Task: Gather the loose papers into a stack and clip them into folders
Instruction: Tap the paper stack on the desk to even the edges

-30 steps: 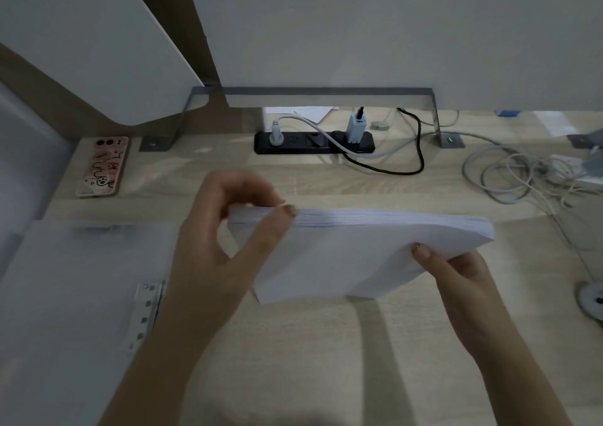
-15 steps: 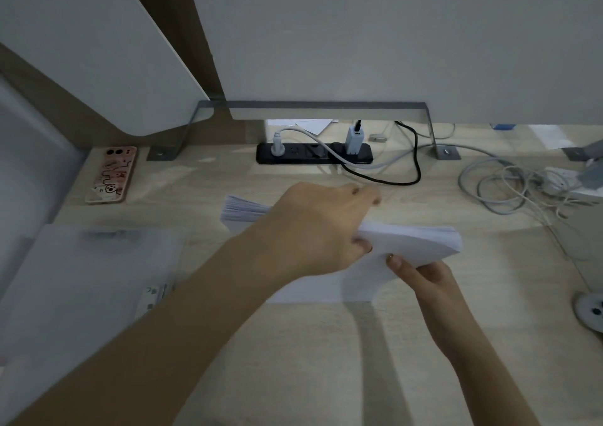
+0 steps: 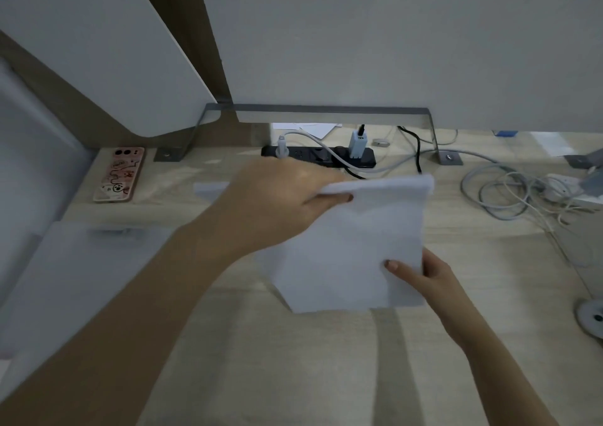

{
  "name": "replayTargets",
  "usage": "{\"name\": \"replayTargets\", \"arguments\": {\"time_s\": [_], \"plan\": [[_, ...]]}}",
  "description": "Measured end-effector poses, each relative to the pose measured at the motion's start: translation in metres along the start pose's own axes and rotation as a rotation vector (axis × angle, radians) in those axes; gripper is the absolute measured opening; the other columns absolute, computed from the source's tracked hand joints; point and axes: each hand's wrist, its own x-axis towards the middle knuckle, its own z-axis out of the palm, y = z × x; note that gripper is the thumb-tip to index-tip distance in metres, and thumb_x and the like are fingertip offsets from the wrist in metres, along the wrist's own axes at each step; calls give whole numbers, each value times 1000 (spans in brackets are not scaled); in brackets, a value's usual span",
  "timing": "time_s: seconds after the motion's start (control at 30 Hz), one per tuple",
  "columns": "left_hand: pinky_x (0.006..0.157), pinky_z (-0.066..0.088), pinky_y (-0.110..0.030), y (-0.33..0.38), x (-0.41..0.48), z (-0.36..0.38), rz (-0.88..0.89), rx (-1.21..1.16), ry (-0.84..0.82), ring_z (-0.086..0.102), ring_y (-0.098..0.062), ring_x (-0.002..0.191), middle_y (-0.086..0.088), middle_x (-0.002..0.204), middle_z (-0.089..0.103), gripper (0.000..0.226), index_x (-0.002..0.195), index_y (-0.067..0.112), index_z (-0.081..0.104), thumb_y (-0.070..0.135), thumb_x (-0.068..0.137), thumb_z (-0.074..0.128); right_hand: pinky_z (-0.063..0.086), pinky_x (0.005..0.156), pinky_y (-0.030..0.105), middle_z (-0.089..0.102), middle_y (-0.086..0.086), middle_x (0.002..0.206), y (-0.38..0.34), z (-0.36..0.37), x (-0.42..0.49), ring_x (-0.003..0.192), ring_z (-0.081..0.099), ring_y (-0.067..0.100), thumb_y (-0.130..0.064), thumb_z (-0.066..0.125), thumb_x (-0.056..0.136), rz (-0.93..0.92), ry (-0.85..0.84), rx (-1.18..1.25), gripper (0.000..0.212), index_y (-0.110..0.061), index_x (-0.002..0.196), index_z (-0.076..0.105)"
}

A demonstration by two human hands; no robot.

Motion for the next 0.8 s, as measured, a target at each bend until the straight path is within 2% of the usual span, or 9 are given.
{"name": "replayTargets", "arguments": {"time_s": [0.1,0.17,0.2,0.23,0.33,0.43,0.57,0.7,0.8], "plan": [[64,40,-16,-9,-12,-8,-167,-182,43,54,3,74,23,69,63,28,95,37,65,53,81,48,55,84,36,74,4,95,15,-28,-3,91,69,19,-59,80,46,46,39,-32,62,-19,94,72],[61,39,-9,-15,-22,-6,-312,-275,43,54,11,66,33,67,59,13,86,47,61,54,78,53,55,89,36,72,10,99,21,-45,-4,94,68,19,-63,82,40,20,43,24,71,-18,95,72],[59,40,-8,-16,-26,-2,-389,-351,51,55,12,64,34,67,59,9,74,47,63,52,79,57,54,89,33,73,9,100,24,-52,-3,96,68,18,-56,83,46,8,44,114,68,-14,99,71],[56,42,-8,-17,-30,3,-463,-443,74,57,11,61,32,65,61,17,64,44,63,48,80,61,54,88,30,73,6,102,27,-55,-1,100,67,18,-43,81,56,6,41,226,60,-9,104,69],[58,52,-17,-20,-43,27,-687,-747,108,64,3,61,22,65,69,13,68,32,66,32,81,64,55,81,23,73,1,99,26,-49,4,97,65,17,-12,57,73,-10,30,429,27,-8,95,73],[59,54,-20,-32,-61,52,-842,-937,115,69,-5,69,13,74,73,10,78,24,70,34,76,72,54,72,18,74,-3,90,21,-45,7,85,67,11,-6,52,73,-64,66,461,28,-16,85,76],[58,50,-11,-52,-97,86,-933,-1018,123,66,1,69,11,71,73,37,78,22,70,44,49,64,53,82,21,72,4,102,37,-40,3,99,66,16,-4,54,73,-33,57,367,31,-11,98,70],[62,49,-9,-57,-123,116,-1015,-1007,62,62,-9,80,4,86,68,53,99,11,63,34,51,62,53,79,19,74,0,96,60,-29,1,97,65,15,5,51,78,66,66,333,32,-12,99,67],[62,48,-7,-55,-122,125,-1032,-999,119,62,-5,79,5,87,67,44,101,10,63,22,59,58,52,74,16,74,-3,86,58,-28,5,87,66,10,15,42,80,51,119,339,39,-13,90,68]]}}
